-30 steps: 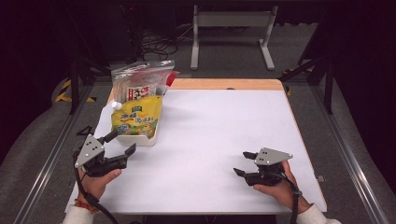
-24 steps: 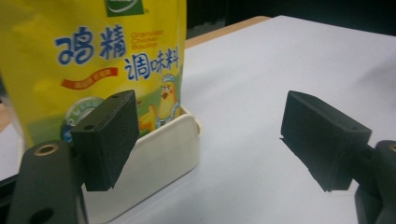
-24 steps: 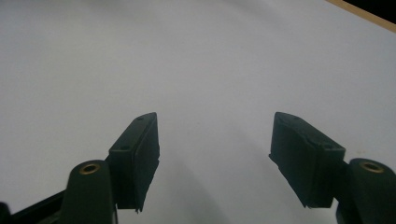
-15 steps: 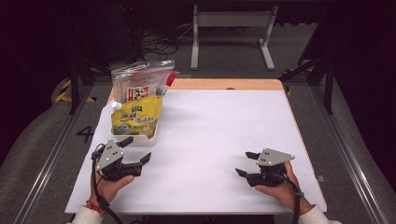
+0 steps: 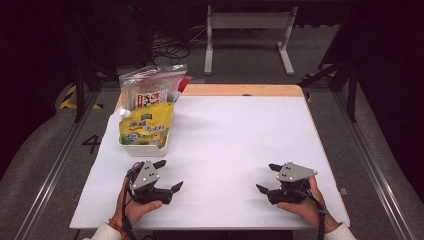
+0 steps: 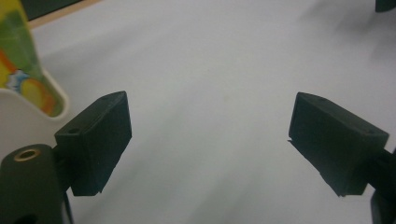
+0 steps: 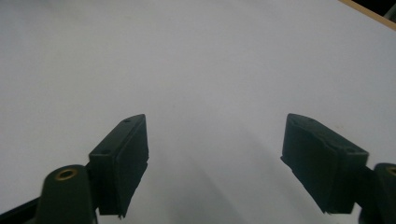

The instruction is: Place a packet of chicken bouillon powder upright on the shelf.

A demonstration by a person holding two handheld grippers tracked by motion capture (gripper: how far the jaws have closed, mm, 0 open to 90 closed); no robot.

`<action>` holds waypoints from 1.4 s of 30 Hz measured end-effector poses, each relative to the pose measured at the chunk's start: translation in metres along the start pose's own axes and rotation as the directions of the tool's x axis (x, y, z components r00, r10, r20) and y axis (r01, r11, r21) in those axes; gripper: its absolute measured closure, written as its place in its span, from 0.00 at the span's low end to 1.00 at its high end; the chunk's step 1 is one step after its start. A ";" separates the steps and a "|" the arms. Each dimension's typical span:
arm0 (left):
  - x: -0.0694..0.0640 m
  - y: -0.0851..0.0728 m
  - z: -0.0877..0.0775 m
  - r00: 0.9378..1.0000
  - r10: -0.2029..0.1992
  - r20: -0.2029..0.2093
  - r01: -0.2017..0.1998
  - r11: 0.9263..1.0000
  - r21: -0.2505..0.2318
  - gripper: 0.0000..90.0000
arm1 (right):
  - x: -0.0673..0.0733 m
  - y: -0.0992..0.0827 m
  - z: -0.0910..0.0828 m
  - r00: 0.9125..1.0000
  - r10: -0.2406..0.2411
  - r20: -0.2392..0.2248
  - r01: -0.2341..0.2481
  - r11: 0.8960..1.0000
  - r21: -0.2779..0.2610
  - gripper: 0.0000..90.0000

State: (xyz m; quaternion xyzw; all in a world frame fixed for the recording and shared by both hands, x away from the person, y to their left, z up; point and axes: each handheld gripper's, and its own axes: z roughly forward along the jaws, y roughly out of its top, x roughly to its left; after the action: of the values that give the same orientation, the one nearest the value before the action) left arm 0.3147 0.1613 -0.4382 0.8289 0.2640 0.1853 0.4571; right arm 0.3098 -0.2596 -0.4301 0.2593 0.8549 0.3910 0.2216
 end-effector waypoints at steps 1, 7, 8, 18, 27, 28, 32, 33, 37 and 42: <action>-0.001 -0.001 0.001 1.000 -0.004 0.002 0.004 1.000 0.003 0.15 | 0.000 -0.002 0.000 1.000 -0.008 0.008 0.008 1.000 0.001 0.20; -0.005 -0.001 0.006 1.000 0.002 0.028 -0.003 1.000 0.008 0.11 | -0.004 -0.010 -0.006 1.000 0.006 0.014 -0.006 1.000 -0.021 0.13; -0.005 -0.002 0.008 0.999 0.007 0.032 -0.007 1.000 0.011 0.11 | -0.005 -0.011 -0.007 1.000 0.009 0.016 -0.009 1.000 -0.026 0.12; -0.009 -0.004 0.013 0.999 0.024 0.042 -0.025 1.000 0.013 0.08 | -0.007 -0.019 -0.011 0.998 0.012 0.061 -0.010 1.000 -0.023 0.10; -0.008 -0.002 0.015 0.999 0.020 0.041 -0.020 1.000 0.005 0.07 | -0.005 -0.019 -0.014 0.996 0.016 0.093 -0.013 0.999 -0.032 0.11; -0.008 -0.002 0.016 0.999 0.022 0.044 -0.022 1.000 0.006 0.07 | -0.004 -0.020 -0.014 0.995 0.016 0.095 -0.013 0.999 -0.032 0.11; -0.005 -0.001 0.018 0.999 0.010 0.052 -0.010 1.000 0.017 0.07 | -0.006 -0.021 -0.013 0.994 0.011 0.110 -0.009 1.000 -0.023 0.11; -0.004 -0.001 0.019 0.998 0.024 0.052 -0.025 0.999 0.021 0.07 | -0.006 -0.021 -0.013 0.993 0.010 0.118 -0.007 1.000 -0.021 0.11; -0.005 -0.001 0.020 0.998 0.029 0.051 -0.030 0.999 0.032 0.07 | -0.007 -0.022 -0.013 0.992 0.016 0.122 -0.014 1.000 -0.019 0.11; -0.007 0.000 0.019 0.998 0.041 0.050 -0.042 0.999 0.029 0.07 | -0.006 -0.022 -0.015 0.992 0.011 0.129 -0.008 1.000 -0.023 0.11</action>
State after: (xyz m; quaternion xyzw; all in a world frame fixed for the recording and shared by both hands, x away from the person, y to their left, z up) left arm 0.3199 0.1440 -0.4484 0.8453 0.2382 0.1704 0.4470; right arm 0.3003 -0.2838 -0.4370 0.2855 0.8332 0.3840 0.2773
